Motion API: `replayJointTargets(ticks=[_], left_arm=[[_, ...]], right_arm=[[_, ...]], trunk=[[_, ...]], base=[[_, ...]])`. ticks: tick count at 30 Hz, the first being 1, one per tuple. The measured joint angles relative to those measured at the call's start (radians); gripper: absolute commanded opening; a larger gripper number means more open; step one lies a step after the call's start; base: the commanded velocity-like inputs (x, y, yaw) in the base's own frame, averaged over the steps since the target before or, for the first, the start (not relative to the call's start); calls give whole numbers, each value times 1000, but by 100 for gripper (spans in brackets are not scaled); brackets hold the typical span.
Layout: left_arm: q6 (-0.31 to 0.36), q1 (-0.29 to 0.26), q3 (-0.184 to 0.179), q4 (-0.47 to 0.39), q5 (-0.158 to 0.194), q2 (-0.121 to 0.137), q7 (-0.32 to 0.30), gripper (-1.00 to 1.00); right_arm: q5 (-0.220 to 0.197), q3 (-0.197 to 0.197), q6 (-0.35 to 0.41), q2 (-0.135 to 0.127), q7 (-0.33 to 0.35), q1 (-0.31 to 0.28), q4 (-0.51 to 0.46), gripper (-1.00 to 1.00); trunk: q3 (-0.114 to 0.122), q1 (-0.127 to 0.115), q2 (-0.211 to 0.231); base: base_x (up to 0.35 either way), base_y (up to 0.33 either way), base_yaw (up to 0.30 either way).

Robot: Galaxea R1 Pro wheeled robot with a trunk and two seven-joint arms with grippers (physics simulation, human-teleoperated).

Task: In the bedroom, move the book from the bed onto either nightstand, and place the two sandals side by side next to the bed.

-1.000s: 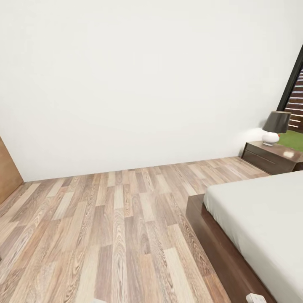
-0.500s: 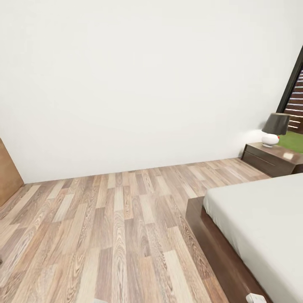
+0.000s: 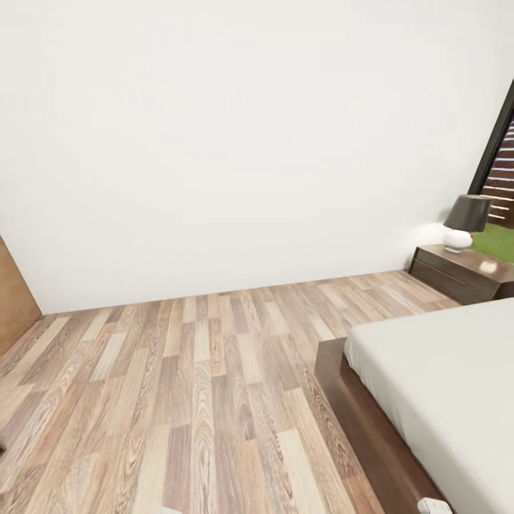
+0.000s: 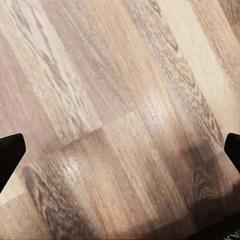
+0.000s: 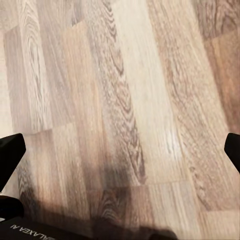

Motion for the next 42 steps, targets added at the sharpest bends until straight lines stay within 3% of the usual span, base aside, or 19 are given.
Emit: replayJointTargets(ticks=[32,37,42], left_arm=[[1,0,0,0,-1,-7,-5,100],[0,0,-3,-1,-3,-30,-10,100],[7,-1,-2,-3,-1,-71,-11,100]], right_arm=[[-3,0,1,0,1,0,0,100],[-5,-2,13,-1,13,0,-4,100],[-4,-6,34,-2,15,0,-8,100]], trunk=[[100,-123,224],[116,-142,259],[132,-161,294]], base=[[0,0,0],[0,0,0],[0,0,0]])
